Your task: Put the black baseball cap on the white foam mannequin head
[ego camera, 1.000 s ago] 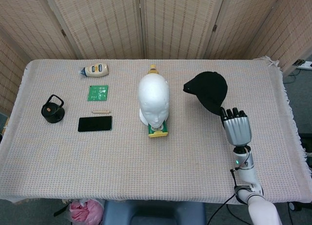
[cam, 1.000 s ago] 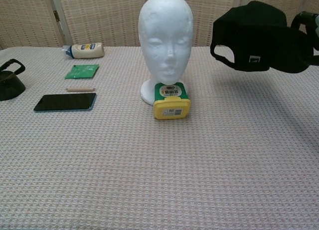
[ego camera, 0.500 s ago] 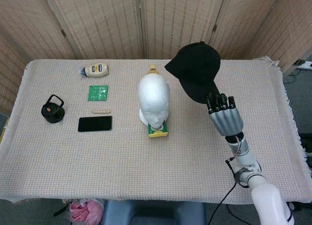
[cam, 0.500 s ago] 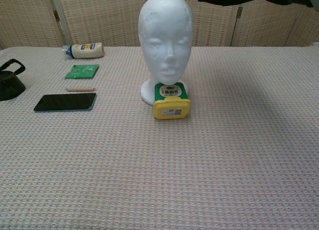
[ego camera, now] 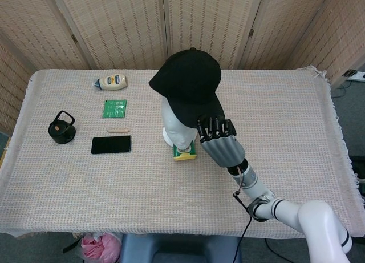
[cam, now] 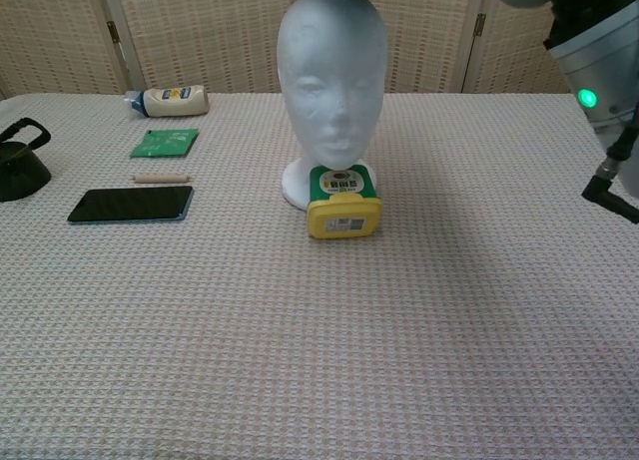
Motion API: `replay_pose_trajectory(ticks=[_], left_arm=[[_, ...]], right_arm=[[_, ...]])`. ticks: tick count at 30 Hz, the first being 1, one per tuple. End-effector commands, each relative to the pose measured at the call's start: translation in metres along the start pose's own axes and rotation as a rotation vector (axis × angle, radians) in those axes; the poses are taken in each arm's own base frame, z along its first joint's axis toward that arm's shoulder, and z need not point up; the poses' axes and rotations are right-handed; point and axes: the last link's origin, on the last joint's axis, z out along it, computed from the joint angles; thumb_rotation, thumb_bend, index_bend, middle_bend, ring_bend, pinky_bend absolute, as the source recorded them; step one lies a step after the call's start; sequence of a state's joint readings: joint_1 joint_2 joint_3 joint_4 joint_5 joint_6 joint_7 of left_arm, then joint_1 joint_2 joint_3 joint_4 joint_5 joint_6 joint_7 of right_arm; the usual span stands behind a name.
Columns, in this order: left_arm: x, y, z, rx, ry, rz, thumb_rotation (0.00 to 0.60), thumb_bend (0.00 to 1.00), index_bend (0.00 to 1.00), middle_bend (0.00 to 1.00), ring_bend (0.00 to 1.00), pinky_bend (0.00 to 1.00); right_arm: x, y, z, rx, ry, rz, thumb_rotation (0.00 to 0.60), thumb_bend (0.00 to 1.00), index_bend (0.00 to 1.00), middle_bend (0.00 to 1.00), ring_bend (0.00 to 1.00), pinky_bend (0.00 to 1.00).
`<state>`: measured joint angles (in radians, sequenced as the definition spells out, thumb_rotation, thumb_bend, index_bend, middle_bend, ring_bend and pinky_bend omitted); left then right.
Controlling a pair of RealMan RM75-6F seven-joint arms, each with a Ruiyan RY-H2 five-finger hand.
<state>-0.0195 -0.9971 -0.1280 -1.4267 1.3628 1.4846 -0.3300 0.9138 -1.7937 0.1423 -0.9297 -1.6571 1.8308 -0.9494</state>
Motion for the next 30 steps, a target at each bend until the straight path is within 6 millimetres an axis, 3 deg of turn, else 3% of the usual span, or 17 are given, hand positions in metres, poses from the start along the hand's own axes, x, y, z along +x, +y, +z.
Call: replay_pose_trajectory(ticks=[1, 11, 30], left_arm=[[0.001, -0.002, 0.0, 0.003, -0.003, -0.006, 0.6, 0.25, 0.12, 0.0, 0.01, 0.18], [0.005, -0.008, -0.002, 0.001, -0.006, -0.028, 0.6, 0.25, 0.12, 0.0, 0.01, 0.18], [0.007, -0.018, -0.005, 0.011, -0.013, -0.051, 0.6, 0.25, 0.12, 0.0, 0.01, 0.18]], right_arm=[[0.02, -0.023, 0.013, 0.051, 0.003, -0.05, 0.6, 0.69, 0.84, 0.78, 0.68, 0.92], [0.031, -0.061, 0.003, 0.086, -0.096, -0.158, 0.6, 0.69, 0.84, 0.78, 0.68, 0.92], [0.035, -0.1, -0.034, 0.181, -0.151, -0.133, 0.6, 0.67, 0.84, 0.78, 0.68, 0.92]])
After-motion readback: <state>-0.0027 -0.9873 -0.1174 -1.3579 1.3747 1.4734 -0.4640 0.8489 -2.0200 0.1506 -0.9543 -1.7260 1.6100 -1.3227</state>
